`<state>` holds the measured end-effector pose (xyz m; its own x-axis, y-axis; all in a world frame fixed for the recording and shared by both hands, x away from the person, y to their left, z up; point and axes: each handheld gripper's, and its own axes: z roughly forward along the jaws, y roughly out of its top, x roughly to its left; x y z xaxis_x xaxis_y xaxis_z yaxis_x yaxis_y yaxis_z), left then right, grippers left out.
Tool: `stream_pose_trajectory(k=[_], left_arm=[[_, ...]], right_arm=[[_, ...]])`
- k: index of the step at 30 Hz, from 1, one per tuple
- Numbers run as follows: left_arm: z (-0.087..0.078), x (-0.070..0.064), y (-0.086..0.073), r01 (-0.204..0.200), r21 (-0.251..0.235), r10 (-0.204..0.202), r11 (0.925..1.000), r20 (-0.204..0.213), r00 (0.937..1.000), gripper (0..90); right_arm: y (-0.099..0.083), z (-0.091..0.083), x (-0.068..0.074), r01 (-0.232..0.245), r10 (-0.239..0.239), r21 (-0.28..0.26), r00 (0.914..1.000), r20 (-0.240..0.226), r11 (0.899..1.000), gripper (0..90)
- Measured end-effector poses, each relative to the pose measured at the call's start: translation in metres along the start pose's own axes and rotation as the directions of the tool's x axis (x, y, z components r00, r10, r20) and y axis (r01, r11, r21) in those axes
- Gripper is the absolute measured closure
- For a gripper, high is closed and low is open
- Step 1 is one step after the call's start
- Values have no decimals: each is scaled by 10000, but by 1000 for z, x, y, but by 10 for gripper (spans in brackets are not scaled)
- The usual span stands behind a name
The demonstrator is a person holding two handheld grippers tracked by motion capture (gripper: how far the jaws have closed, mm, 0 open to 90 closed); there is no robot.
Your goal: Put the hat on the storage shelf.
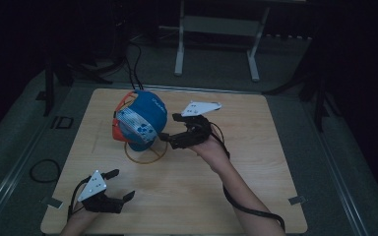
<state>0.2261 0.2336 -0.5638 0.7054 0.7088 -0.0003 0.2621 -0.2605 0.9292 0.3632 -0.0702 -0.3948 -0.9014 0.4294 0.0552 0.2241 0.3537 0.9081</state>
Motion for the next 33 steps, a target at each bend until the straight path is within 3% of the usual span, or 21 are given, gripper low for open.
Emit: stream_pose_trajectory(k=[13, 24, 33], left_arm=[[1, 1, 0, -41, 2, 41, 10000, 28, 10000, 58], [1, 0, 0, -34, 22, 34, 10000, 11, 10000, 58], [1, 1, 0, -17, 17, 17, 10000, 20, 10000, 58]], right_arm=[[-41, -9, 5, 624, -624, 22, 9980, 70, 9980, 141], [-72, -12, 3, 495, -495, 7, 9986, -171, 9988, 141], [-97, -16, -5, 265, -265, 124, 9996, 29, 9996, 142]])
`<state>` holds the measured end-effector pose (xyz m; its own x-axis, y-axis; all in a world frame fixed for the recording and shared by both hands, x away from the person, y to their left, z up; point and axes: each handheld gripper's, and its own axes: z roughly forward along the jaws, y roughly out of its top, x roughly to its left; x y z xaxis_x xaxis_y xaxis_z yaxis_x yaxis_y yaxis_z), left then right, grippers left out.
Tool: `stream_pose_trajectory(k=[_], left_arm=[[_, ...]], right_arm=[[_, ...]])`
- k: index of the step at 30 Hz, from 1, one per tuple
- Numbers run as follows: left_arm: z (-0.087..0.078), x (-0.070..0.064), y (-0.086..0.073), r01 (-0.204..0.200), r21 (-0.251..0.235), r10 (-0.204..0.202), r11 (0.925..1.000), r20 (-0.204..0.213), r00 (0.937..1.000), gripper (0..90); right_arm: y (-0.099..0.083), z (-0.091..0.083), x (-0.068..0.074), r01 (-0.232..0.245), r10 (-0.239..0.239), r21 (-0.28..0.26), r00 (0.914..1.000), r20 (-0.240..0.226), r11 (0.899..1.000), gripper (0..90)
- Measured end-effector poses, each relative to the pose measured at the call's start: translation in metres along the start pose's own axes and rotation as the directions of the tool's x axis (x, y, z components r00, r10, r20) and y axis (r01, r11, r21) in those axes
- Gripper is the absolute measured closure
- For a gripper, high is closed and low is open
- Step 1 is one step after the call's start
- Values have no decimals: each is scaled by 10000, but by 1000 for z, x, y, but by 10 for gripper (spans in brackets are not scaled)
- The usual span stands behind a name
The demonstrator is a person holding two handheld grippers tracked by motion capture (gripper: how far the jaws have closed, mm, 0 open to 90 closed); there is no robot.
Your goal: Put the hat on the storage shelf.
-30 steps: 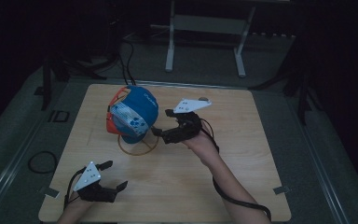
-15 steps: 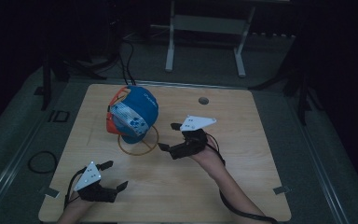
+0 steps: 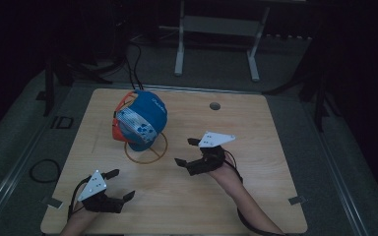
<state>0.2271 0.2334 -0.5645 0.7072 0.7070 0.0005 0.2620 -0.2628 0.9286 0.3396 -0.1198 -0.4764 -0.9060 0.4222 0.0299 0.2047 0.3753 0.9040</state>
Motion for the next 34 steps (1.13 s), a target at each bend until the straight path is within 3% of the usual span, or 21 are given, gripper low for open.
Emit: stream_pose_trajectory(k=[20, 34], left_arm=[[1, -1, 0, 11, 22, -11, 10000, 9, 10000, 58], [1, -1, -1, -33, 52, 33, 10000, 40, 10000, 58]], right_arm=[[-69, -1, -18, -656, 660, 602, 9978, -61, 9960, 142], [-88, -4, -30, -744, 722, 645, 9968, 356, 9951, 143]])
